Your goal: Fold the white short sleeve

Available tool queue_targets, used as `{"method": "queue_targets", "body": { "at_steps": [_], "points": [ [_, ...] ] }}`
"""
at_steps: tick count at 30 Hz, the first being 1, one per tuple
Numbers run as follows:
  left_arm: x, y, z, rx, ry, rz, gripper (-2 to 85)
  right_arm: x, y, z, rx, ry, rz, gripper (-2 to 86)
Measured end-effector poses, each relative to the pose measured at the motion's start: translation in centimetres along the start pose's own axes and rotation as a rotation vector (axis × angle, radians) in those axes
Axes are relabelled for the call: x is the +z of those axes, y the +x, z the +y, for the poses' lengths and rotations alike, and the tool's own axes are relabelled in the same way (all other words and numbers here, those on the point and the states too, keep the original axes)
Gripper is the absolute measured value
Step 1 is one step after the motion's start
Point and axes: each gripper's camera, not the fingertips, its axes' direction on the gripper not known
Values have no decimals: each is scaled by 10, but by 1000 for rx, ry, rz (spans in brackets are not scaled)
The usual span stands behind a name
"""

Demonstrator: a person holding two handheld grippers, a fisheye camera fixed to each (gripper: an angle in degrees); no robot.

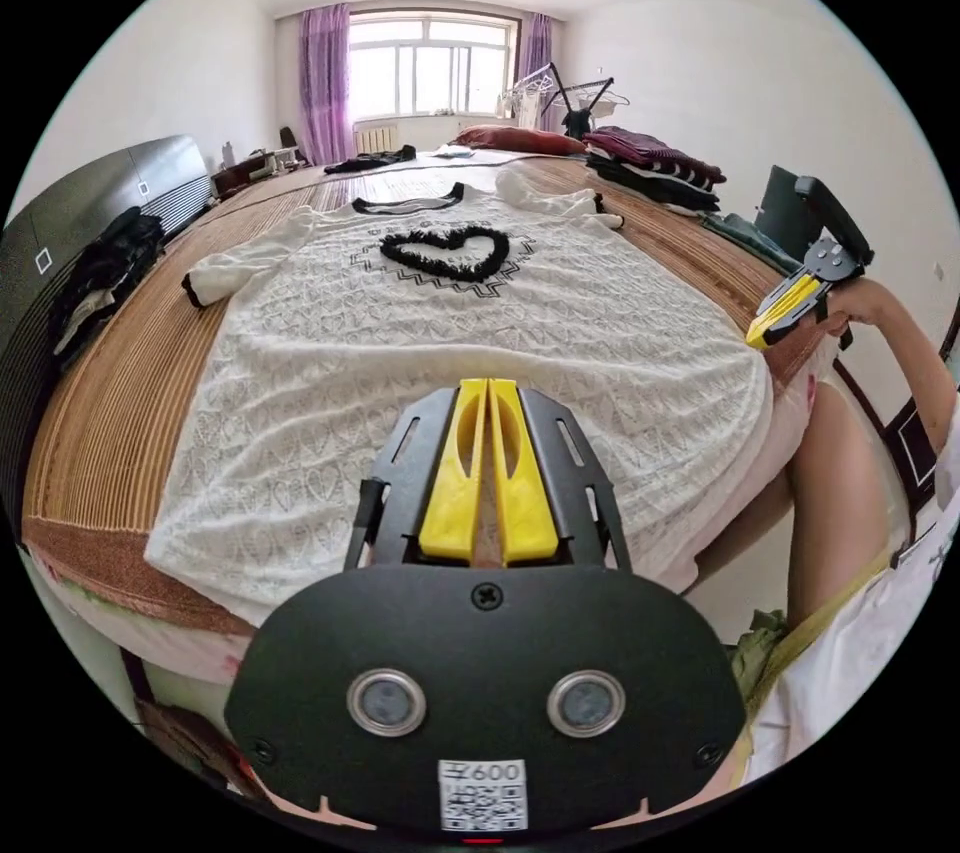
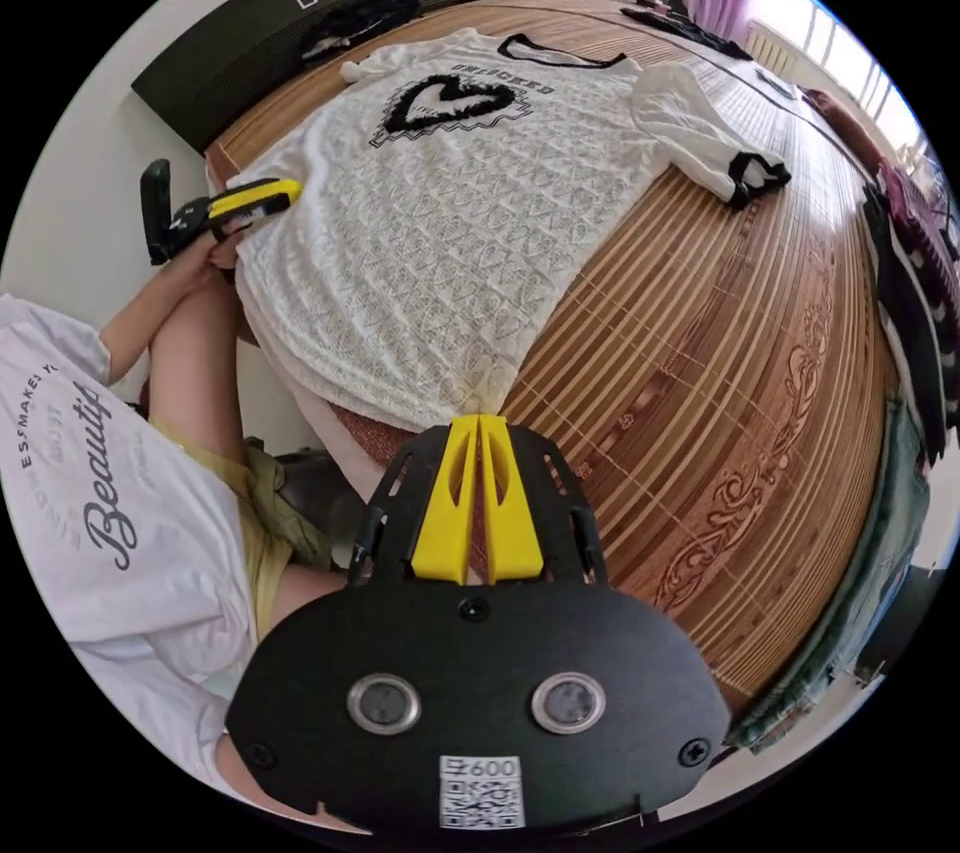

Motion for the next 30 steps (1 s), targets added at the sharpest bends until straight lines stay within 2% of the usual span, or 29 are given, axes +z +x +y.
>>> {"method": "queue_targets", "body": {
  "at_steps": [3, 7, 10, 15, 19, 22, 25, 27, 30],
  "points": [
    [2, -46, 15, -103, 52, 157, 0, -8, 33, 15, 44, 63, -49, -9],
    [8, -78, 25, -141, 76, 220, 0, -12, 79, 41, 124, 173, -122, -9],
    [8, -87, 40, -137, 107, 193, 1, -13, 98, 48, 134, 196, -108, -9],
    [10, -71, 67, -36, 171, -27, 1, -10, 125, 63, 164, 248, -87, -9],
    [17, -85, 76, -39, 182, -41, 1, 0, 153, 89, 249, 365, -108, -9],
    [23, -106, 84, -50, 193, 5, 2, 10, 157, 96, 221, 400, -42, -9],
    [29, -117, 97, -32, 227, -5, 1, 23, 159, 105, 288, 449, 24, -9],
    [35, -122, 103, -17, 233, -39, 1, 33, 150, 104, 277, 460, 119, -9],
    [41, -126, 121, 15, 295, -86, 2, 61, 118, 103, 189, 499, 397, -9]
  ]
}}
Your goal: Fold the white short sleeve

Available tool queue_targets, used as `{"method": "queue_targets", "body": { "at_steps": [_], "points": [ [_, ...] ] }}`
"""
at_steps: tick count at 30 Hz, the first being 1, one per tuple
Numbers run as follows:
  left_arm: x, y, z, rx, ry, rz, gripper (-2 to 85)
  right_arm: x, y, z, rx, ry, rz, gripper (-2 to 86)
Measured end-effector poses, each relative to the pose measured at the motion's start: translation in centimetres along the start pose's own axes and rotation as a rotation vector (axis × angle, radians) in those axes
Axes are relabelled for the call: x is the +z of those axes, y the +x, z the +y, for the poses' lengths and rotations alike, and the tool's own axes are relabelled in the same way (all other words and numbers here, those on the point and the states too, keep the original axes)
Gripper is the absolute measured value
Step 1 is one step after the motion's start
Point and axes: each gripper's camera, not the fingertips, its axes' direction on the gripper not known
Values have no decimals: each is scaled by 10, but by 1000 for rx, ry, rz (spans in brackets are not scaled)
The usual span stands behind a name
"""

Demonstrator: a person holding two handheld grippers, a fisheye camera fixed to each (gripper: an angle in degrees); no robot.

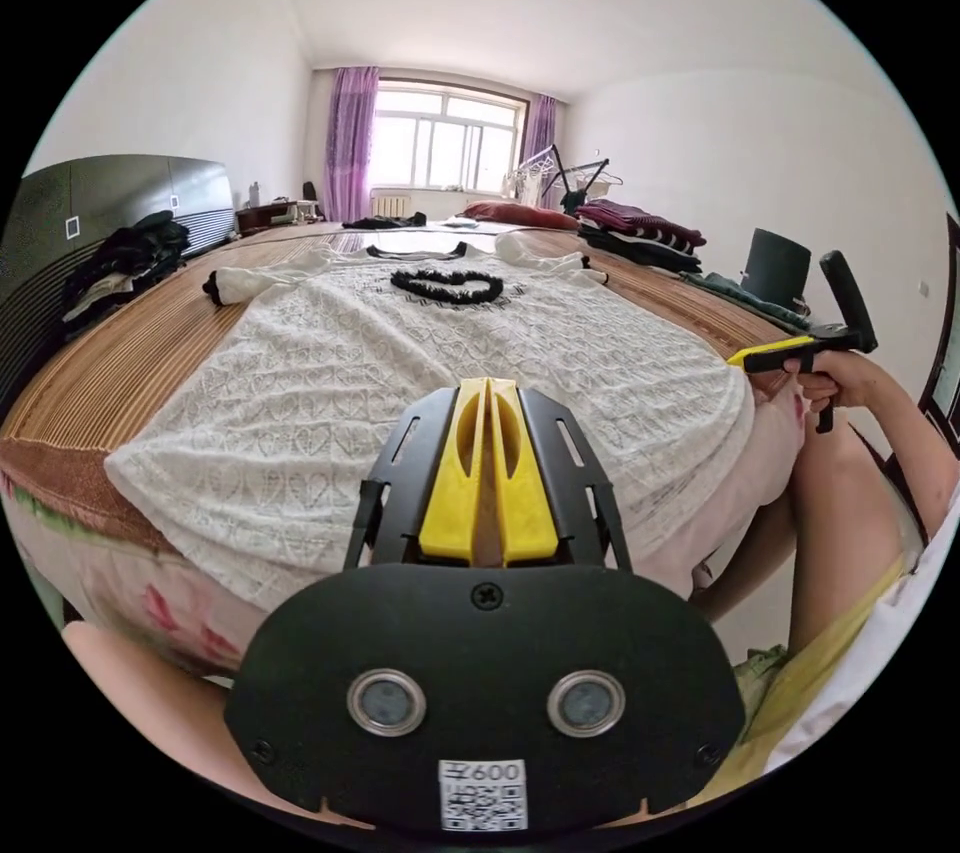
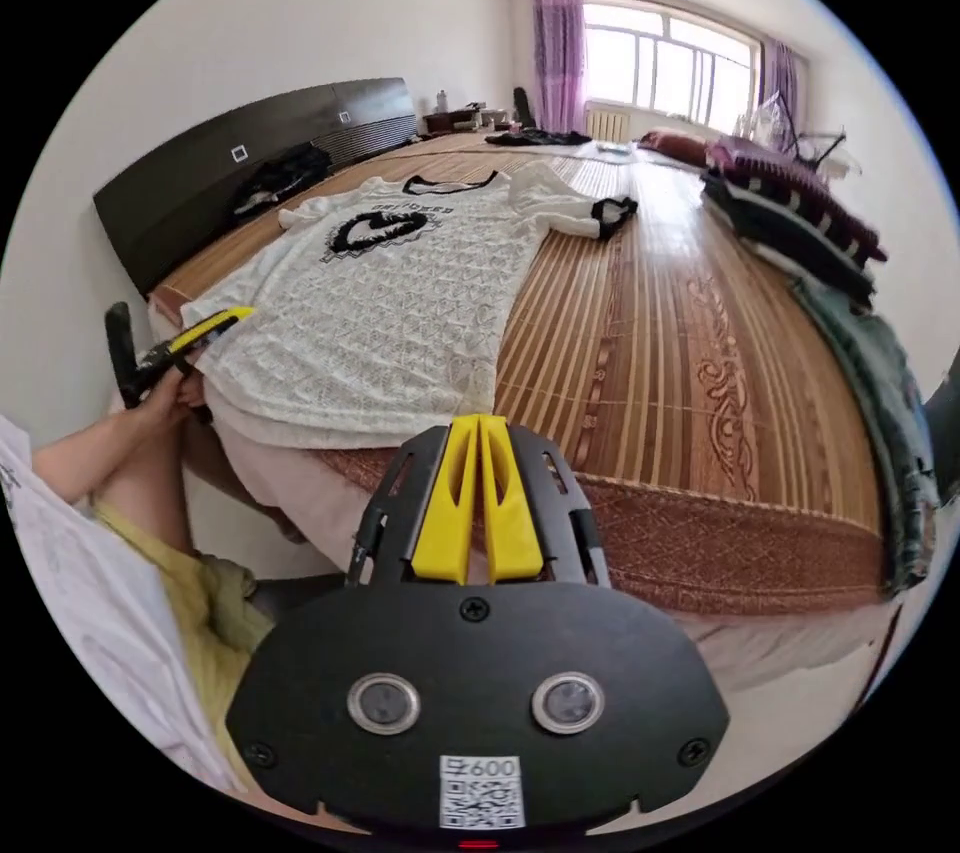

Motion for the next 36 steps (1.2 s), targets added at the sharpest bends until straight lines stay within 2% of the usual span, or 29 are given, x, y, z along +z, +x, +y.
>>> {"method": "queue_targets", "body": {
  "at_steps": [2, 3, 7, 8, 10, 12, 16, 17, 19, 21, 26, 28, 32, 36],
  "points": [
    [-5, -3, 17, -1, 63, -31, 3, 13, -55, 26, -173, 74, 329, -9],
    [-9, -8, 29, -51, 105, -45, 3, 15, -61, 31, -161, 83, 371, -9],
    [-8, -16, 48, -56, 117, -69, 3, -12, -36, 57, 178, 408, 256, -8],
    [-5, -21, 49, -79, 114, -74, 3, -13, -32, 59, 165, 516, 248, -8],
    [0, -23, 55, -87, 116, -95, 3, 1, -29, 51, 56, 567, 247, -8],
    [5, -26, 63, -112, 131, -129, 2, 29, -19, 32, 3, 455, 231, -8],
    [14, -32, 74, -128, 146, -164, 2, 107, 21, 34, 87, 107, 114, -9],
    [17, -34, 79, -132, 157, -169, 1, 105, 30, 50, 126, 209, 108, -9],
    [21, -38, 84, -144, 168, -176, 1, 111, 42, 59, 177, 210, 124, -9],
    [26, -44, 88, -179, 151, -172, 1, 120, 36, 60, 112, 198, 206, -9],
    [31, -41, 96, -111, 91, -176, 1, 193, -33, 76, -423, 13, 793, -9],
    [34, -38, 98, -84, 75, -182, 1, 199, -22, 76, -343, 4, 802, -9],
    [39, -43, 107, -85, 59, -135, 1, 187, 30, 78, -204, 12, 653, -8],
    [41, -44, 122, -64, 72, -104, 2, 185, 51, 101, -240, 108, 615, -8]
  ]
}}
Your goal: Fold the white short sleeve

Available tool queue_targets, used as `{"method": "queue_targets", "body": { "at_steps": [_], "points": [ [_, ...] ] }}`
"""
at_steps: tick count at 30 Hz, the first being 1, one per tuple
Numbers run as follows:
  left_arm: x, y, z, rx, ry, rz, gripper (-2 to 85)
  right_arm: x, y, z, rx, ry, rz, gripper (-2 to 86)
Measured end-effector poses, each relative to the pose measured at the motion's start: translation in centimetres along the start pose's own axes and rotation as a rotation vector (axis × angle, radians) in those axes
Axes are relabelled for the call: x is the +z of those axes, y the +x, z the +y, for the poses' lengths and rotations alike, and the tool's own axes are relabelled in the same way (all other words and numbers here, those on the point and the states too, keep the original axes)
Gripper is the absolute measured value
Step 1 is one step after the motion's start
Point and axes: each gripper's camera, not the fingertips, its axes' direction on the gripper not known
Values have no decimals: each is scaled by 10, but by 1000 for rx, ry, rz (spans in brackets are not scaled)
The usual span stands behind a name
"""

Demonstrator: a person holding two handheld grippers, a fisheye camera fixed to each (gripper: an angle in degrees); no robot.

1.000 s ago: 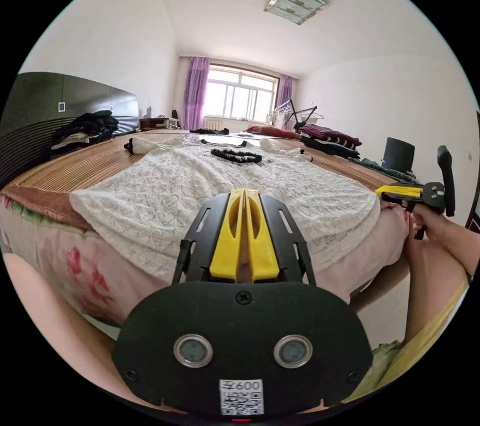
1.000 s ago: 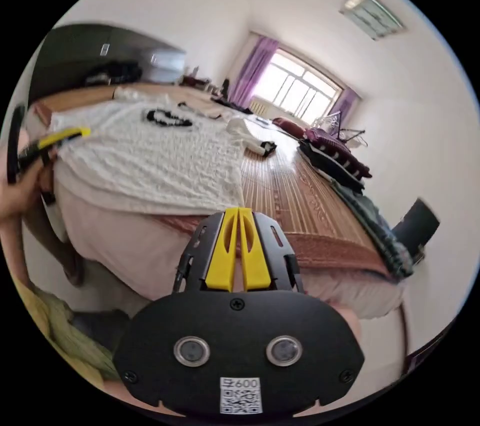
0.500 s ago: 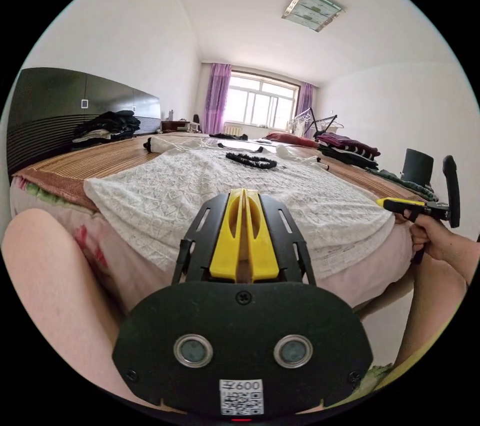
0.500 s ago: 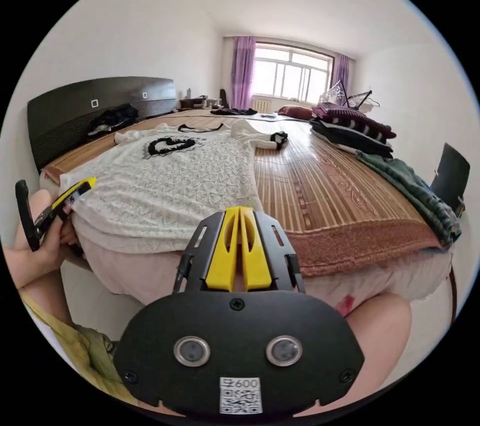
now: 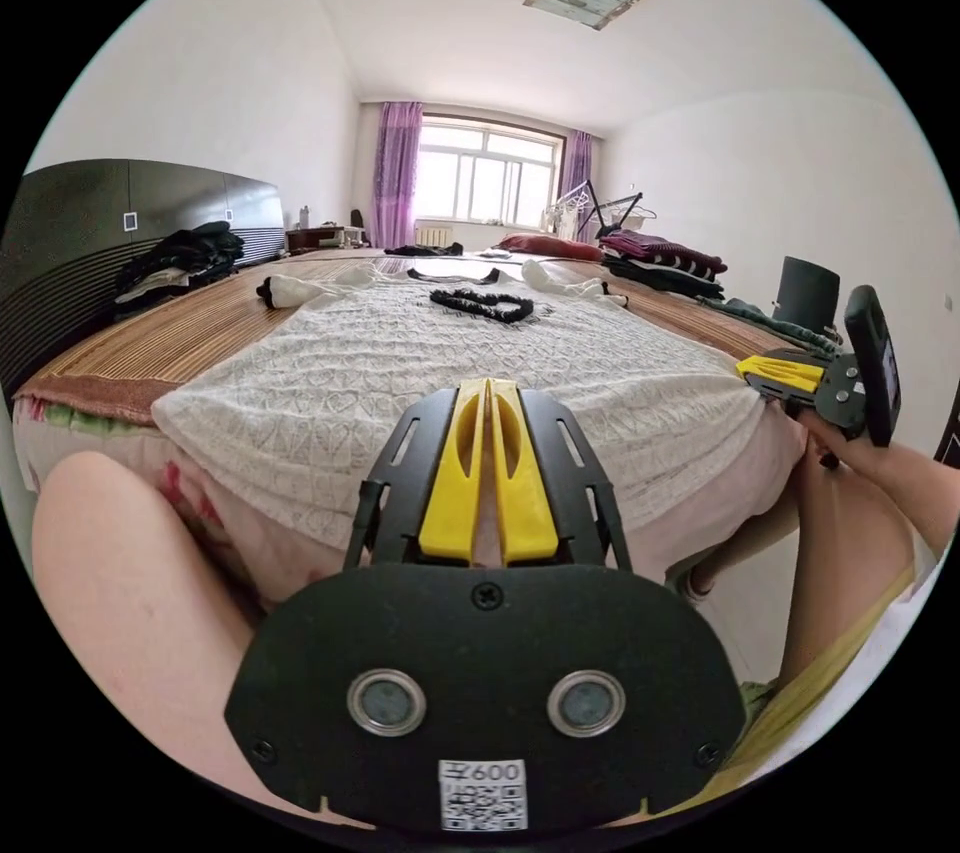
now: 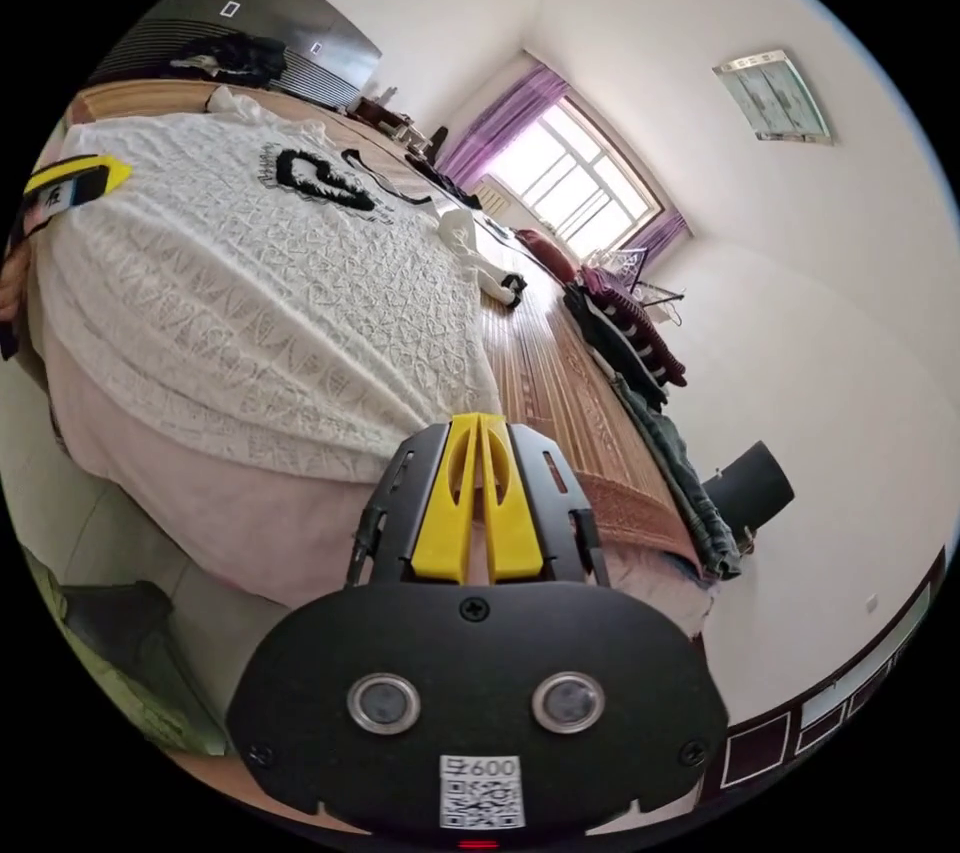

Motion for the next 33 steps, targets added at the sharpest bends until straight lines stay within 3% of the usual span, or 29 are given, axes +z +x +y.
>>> {"method": "queue_targets", "body": {
  "at_steps": [3, 6, 10, 14, 19, 20, 21, 23, 26, 28, 30, 33],
  "points": [
    [5, 3, 11, 38, 10, -11, 3, 6, 17, 12, 71, 11, -32, -9],
    [6, 10, 18, 105, 5, -37, 3, 14, 70, 13, 342, -50, -187, -9],
    [-1, 17, 36, 133, 30, -56, 4, -13, 97, 37, 555, 111, -301, -9],
    [-33, 20, 40, 111, 174, -102, 9, -69, 62, 48, 388, 428, -194, -8],
    [-12, 22, 47, 154, 119, -158, 10, -49, 65, 49, 436, 371, -491, -9],
    [-4, 23, 51, 127, 96, -249, 8, -22, 58, 54, 469, 244, -612, -9],
    [-2, 32, 52, 154, 96, -395, 6, -17, 58, 63, 508, 267, -633, -9],
    [-9, 46, 48, 213, 149, -476, 5, -20, 65, 87, 506, 382, -656, -9],
    [-11, 55, 50, 274, 191, -340, 3, -26, 76, 86, 542, 362, -682, -9],
    [2, 57, 53, 268, 135, -346, 3, -32, 74, 90, 562, 381, -665, -9],
    [24, 47, 58, 118, 58, -302, 3, -42, 66, 92, 540, 406, -611, -9],
    [15, 20, 66, -157, 152, -153, 4, -60, 54, 88, 555, 406, -524, -9]
  ]
}}
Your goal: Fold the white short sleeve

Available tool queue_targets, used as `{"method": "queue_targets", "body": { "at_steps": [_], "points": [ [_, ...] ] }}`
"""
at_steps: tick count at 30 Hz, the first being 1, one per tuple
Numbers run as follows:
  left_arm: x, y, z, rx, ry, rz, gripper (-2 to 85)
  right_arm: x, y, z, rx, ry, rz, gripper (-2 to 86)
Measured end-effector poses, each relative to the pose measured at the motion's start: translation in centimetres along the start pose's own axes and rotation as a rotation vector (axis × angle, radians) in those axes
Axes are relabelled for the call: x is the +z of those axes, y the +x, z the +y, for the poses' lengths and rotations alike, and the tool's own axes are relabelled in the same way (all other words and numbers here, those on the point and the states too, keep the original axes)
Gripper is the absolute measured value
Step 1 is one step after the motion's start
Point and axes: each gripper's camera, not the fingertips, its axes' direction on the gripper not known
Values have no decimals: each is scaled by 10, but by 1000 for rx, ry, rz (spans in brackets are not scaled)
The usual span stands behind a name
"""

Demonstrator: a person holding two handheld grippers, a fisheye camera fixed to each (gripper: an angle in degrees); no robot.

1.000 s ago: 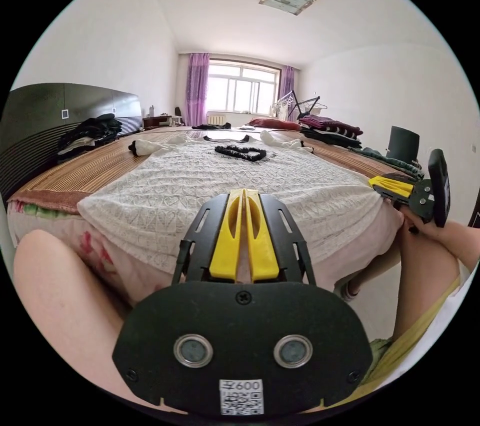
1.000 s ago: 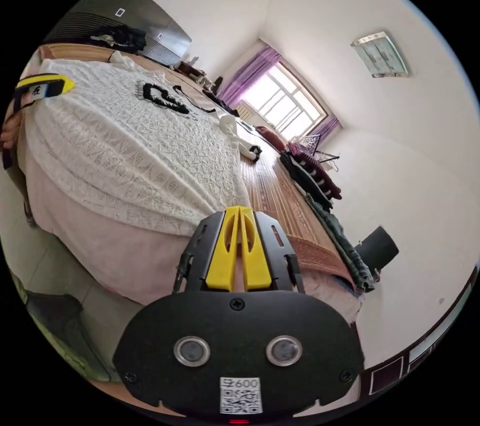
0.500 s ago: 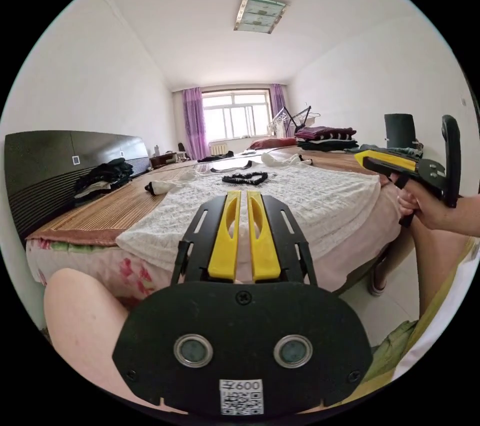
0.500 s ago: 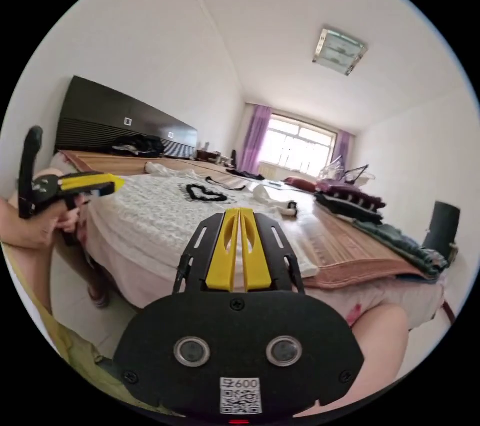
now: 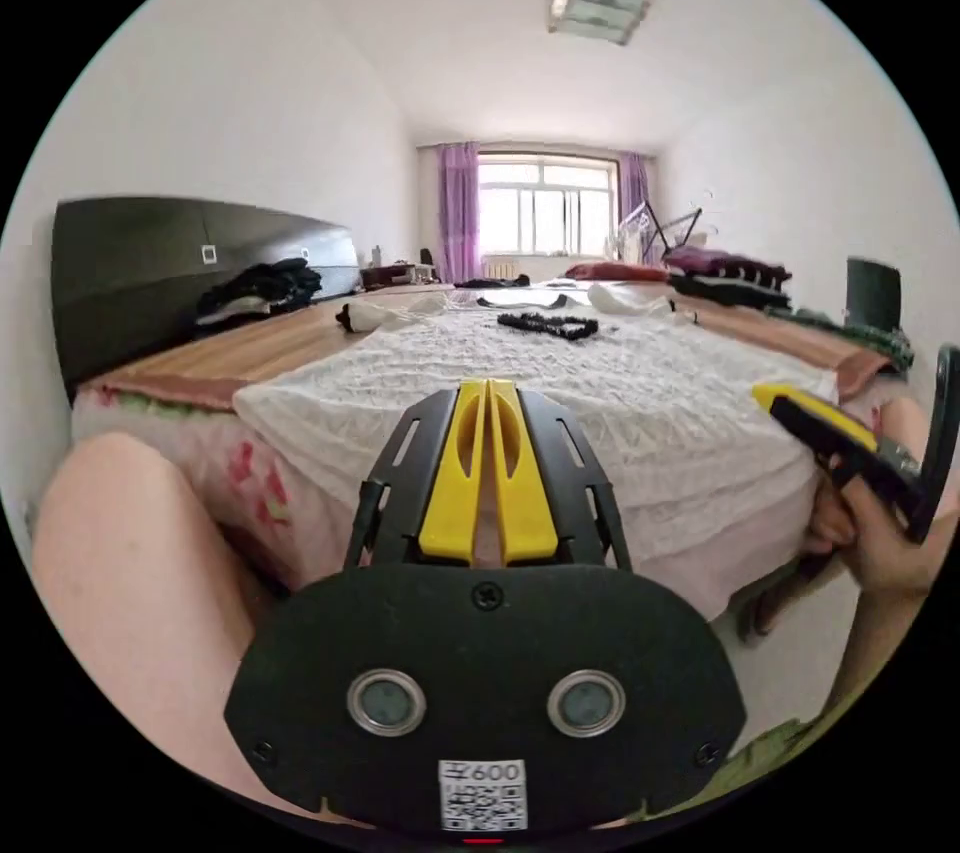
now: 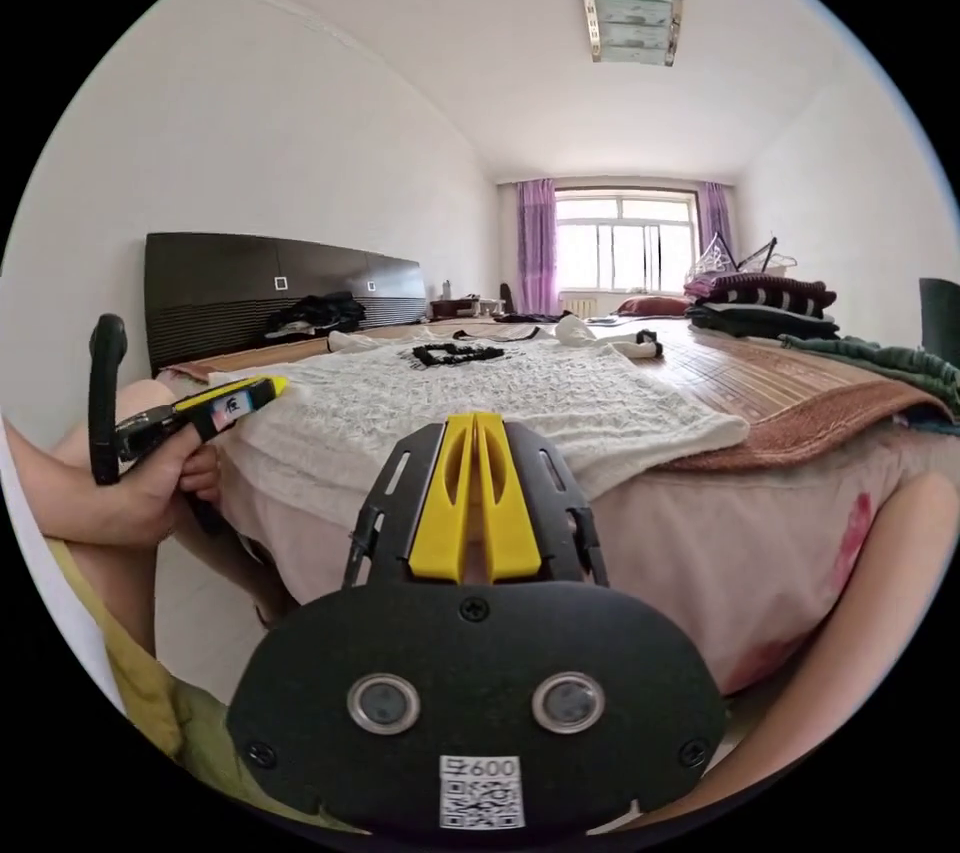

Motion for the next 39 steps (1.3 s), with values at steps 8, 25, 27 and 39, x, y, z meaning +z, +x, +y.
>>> {"method": "queue_targets", "body": {
  "at_steps": [8, 25, 27, 39],
  "points": [
    [-6, 38, -3, 146, -4, -76, 2, -23, -31, -10, 31, 8, 0, -9],
    [-35, 74, -27, -57, 13, 54, 2, -77, -153, -47, 54, 8, -4, -9],
    [-39, 90, -30, -17, 22, 26, 3, -83, -171, -52, 51, 10, -6, -9],
    [-67, 164, -77, 85, -17, -3, 2, -109, -291, -158, -77, -265, -107, -8]
  ]
}}
